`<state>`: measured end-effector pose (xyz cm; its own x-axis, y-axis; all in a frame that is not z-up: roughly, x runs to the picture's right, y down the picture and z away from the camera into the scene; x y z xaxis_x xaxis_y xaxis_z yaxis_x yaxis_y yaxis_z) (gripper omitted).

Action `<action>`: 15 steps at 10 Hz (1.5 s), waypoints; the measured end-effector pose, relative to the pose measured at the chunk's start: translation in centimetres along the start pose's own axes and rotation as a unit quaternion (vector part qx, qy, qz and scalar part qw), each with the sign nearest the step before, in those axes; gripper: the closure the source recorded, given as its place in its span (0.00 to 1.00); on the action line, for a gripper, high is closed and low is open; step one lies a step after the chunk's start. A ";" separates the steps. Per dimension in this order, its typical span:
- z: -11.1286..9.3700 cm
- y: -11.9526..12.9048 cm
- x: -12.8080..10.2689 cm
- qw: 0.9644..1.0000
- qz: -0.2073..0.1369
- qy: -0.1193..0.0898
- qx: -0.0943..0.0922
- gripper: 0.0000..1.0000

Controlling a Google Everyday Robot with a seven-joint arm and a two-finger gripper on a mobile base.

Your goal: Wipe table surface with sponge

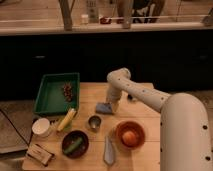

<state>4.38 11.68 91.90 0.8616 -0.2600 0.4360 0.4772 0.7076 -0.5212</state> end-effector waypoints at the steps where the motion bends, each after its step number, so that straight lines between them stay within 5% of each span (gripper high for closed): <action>1: -0.1 0.1 0.4 1.000 0.006 0.000 0.002 0.99; 5: -0.9 -1.4 4.4 0.999 0.051 -0.005 0.015 0.99; 7: -1.2 -3.0 4.5 0.999 0.047 -0.010 0.021 0.99; 11: -0.9 -5.3 0.1 0.999 -0.029 -0.012 0.009 0.99; 15: -0.5 -1.4 -2.9 0.994 -0.104 -0.018 -0.027 0.99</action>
<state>1.31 11.15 90.99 0.7372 -0.3730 0.5635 0.6538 0.6044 -0.4552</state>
